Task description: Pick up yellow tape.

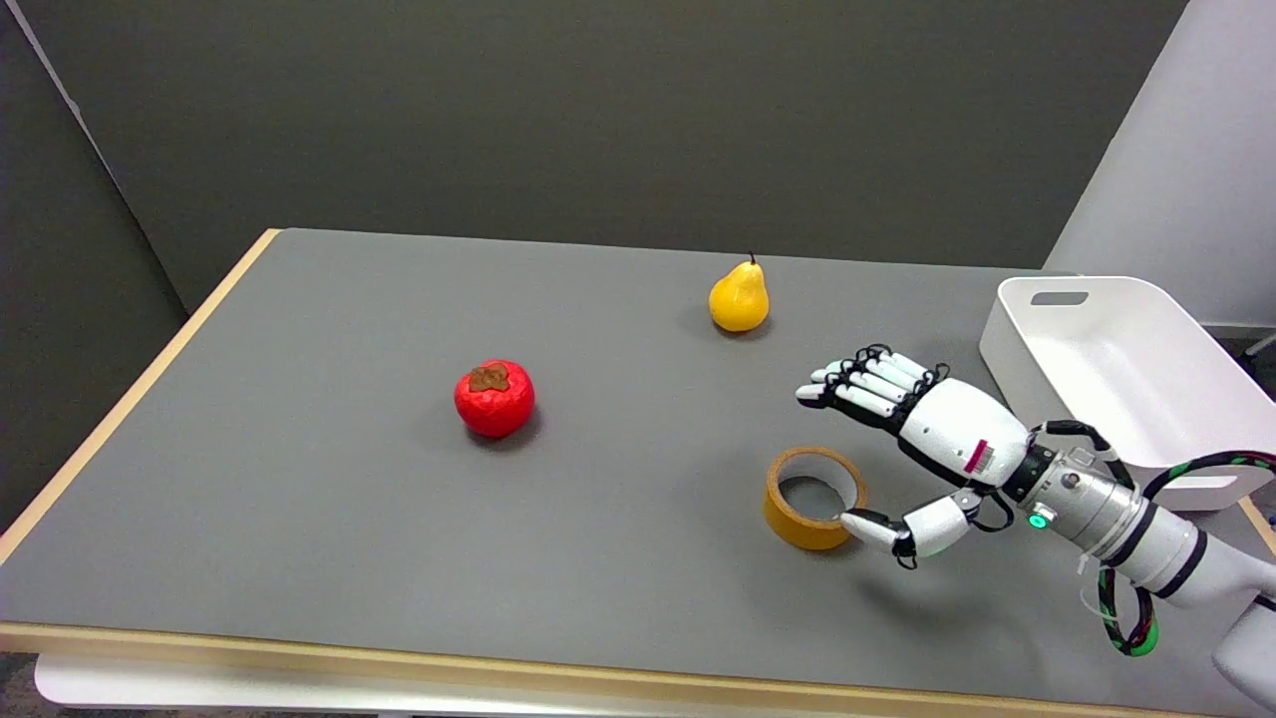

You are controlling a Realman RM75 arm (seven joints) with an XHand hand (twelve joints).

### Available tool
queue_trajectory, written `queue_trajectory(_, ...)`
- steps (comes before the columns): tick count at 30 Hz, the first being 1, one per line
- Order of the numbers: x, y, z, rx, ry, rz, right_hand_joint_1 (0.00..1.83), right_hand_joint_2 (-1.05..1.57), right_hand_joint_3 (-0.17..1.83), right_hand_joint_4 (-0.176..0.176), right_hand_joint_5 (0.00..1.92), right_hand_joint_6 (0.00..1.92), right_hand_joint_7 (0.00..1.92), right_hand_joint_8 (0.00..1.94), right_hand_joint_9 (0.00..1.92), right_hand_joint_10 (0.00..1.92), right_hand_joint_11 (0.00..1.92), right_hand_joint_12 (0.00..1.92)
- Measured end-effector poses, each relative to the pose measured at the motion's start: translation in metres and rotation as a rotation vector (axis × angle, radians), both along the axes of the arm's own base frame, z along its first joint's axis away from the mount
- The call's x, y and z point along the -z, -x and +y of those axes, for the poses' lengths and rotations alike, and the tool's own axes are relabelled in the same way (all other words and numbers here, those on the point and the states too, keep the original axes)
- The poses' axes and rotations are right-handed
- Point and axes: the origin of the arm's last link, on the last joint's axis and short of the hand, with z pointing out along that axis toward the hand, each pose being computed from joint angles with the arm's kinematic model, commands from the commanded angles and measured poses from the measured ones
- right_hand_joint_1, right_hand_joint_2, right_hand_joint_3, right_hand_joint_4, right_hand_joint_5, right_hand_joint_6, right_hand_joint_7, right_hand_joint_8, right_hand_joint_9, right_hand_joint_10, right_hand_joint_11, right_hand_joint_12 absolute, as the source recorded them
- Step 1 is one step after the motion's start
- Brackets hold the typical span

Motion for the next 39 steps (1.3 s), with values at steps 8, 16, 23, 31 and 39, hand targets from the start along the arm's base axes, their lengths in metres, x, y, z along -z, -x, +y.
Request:
queue_trajectory(8,0.005,0.003,-0.004,-0.008,0.01,0.037,0.38,0.51,0.94,0.043,0.14,0.44,0.17,0.35,0.02,0.61,0.0,0.99)
queue_trajectory(16,0.01,0.015,-0.007,0.025,0.011,0.042,0.36,0.51,0.94,0.044,0.14,0.44,0.17,0.35,0.02,0.61,0.0,1.0)
queue_trajectory(23,0.013,0.027,-0.008,0.061,0.021,0.034,0.35,0.51,0.94,0.045,0.13,0.44,0.17,0.35,0.02,0.61,0.0,1.0)
queue_trajectory(31,0.016,0.034,-0.009,0.082,0.027,0.019,0.35,0.51,0.94,0.044,0.13,0.43,0.17,0.34,0.02,0.61,0.0,1.0)
queue_trajectory(39,0.017,0.041,-0.013,0.105,0.039,0.006,0.36,0.52,0.9,0.044,0.15,0.4,0.18,0.31,0.03,0.6,0.0,1.02)
